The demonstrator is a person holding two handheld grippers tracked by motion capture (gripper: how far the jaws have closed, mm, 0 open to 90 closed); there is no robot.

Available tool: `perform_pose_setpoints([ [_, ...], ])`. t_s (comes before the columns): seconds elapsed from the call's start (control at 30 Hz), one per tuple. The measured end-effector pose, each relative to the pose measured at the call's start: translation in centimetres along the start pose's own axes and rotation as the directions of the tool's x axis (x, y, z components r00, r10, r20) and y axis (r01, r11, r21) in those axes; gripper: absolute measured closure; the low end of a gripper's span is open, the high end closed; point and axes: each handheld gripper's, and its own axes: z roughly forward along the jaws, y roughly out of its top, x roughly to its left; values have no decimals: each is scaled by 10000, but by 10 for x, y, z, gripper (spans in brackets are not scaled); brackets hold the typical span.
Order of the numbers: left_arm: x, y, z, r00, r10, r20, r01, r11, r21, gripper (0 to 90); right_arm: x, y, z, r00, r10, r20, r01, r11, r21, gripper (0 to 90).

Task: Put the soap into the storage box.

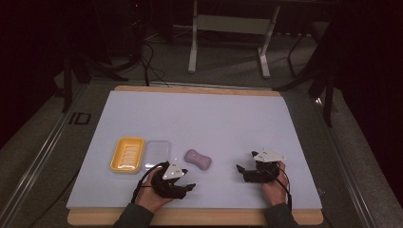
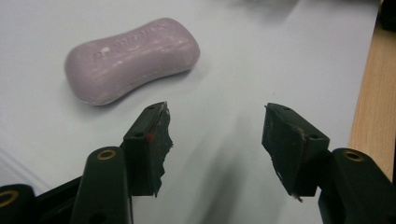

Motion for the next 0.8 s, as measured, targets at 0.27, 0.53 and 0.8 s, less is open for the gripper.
perform_pose_setpoints([
  [0.27,8,0,-11,9999,125,-84,-124,9999,94,428,-2,-2,-3,9998,190,-27,-191,9991,-392,164],
  [0.53,14,1,-20,9996,258,114,-263,9989,397,438,-3,-3,-6,9997,253,-41,-255,9973,-684,196],
  [0.8,21,6,-25,9974,636,350,-657,9959,624,449,-10,-5,-9,9952,894,-393,-930,9905,-1015,192],
])
